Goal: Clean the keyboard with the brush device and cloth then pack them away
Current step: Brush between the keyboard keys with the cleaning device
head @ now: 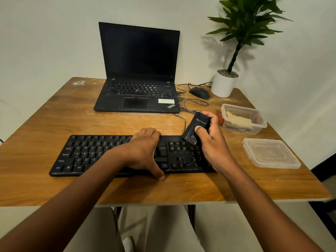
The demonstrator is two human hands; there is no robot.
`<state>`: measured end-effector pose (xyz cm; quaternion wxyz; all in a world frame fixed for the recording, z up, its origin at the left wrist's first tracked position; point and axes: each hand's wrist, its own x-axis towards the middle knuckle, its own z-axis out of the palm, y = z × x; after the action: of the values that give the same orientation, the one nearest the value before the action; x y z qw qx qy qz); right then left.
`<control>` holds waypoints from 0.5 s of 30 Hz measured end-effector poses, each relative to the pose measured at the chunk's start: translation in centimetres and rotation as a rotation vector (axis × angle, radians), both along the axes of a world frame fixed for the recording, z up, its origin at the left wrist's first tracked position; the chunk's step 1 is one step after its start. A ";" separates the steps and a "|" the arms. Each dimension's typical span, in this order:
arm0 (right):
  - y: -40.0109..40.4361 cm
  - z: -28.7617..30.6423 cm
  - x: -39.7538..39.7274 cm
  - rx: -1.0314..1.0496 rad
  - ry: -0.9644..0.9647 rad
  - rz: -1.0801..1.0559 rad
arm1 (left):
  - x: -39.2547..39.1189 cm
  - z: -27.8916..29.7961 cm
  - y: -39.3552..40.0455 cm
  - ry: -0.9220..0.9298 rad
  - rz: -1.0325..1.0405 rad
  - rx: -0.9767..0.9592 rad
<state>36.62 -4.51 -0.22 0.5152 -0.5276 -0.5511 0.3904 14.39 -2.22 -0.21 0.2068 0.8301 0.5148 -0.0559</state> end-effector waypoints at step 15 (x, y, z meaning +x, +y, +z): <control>-0.8 0.8 4.2 -0.041 0.107 -0.168 | 2.2 0.6 -0.6 0.028 -0.082 -0.013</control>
<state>40.82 -5.28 0.59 0.5640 -0.5608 -0.4687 0.3844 16.63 -2.80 0.35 0.2025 0.8483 0.4828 -0.0791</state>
